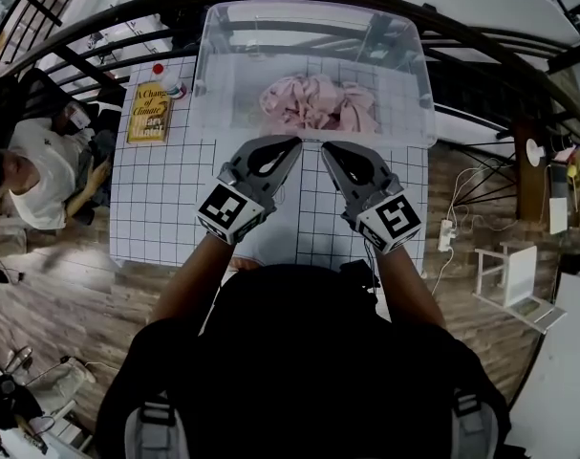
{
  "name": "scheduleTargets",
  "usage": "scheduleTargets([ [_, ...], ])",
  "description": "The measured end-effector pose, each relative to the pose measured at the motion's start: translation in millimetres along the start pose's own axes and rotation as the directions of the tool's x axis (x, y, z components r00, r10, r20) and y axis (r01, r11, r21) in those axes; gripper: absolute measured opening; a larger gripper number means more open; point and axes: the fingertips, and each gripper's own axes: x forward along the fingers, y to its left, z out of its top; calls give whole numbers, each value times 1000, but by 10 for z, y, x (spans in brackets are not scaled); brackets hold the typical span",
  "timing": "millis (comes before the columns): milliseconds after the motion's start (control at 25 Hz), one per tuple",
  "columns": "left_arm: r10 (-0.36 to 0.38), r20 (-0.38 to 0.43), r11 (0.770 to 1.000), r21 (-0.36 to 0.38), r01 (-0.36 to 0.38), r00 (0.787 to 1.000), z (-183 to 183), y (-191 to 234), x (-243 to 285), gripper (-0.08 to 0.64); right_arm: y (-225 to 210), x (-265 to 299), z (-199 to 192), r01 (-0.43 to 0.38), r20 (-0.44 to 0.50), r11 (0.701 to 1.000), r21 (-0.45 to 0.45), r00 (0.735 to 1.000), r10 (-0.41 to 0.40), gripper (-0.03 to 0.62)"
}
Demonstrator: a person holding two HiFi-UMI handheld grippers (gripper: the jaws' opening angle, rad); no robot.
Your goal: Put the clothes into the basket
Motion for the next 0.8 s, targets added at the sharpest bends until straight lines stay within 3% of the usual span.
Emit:
scheduleTargets([
  [800, 10, -4, 1000, 3, -10, 1000, -15, -1, -46, 2, 12, 5, -15, -7, -17, 1000, -4, 1000, 7, 17],
])
